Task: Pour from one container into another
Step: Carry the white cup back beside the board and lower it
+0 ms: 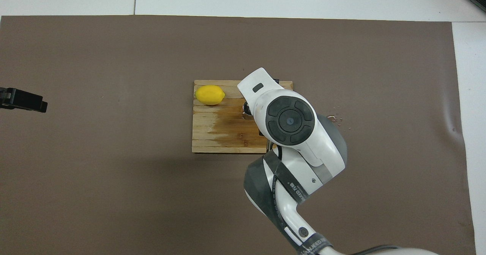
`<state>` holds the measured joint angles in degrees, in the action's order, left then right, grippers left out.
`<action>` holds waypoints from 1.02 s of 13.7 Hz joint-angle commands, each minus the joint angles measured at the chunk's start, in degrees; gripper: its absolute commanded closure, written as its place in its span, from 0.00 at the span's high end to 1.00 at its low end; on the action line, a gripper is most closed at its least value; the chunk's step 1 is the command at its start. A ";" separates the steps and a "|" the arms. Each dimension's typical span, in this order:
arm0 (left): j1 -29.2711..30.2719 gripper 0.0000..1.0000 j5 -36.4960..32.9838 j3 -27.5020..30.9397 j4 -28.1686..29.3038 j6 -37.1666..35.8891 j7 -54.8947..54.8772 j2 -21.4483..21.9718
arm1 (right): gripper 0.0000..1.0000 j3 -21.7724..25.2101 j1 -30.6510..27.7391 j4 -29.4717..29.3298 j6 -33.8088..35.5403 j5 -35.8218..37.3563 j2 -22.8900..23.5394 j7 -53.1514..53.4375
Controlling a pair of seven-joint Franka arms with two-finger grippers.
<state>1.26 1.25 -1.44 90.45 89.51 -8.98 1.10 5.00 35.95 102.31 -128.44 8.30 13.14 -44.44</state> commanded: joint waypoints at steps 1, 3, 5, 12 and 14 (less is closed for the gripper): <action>0.94 1.00 -0.99 -0.75 1.04 -0.39 -0.07 1.01 | 0.00 -0.43 -2.27 0.69 -0.32 -2.84 -1.70 -2.48; 0.94 1.00 -0.99 -0.75 1.04 -0.39 -0.07 1.09 | 0.00 -0.34 -4.47 1.22 -0.32 -8.26 -2.67 -7.74; 0.94 1.00 -0.99 -0.75 1.04 -0.39 -0.07 1.01 | 0.00 -0.34 -6.84 1.22 -0.41 -13.55 -3.03 -12.49; 0.94 1.00 -0.99 -0.75 1.04 -0.39 -0.07 1.01 | 0.00 -0.34 -19.23 9.29 -2.87 -39.81 -6.10 -42.08; 0.94 1.00 -0.99 -0.75 1.04 -0.39 -0.07 1.01 | 0.00 -0.34 -24.06 13.50 -2.69 -46.49 -7.68 -51.85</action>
<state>1.26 1.25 -1.44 90.45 89.50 -8.98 1.10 5.43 16.09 109.24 -129.65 -32.17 9.52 -88.08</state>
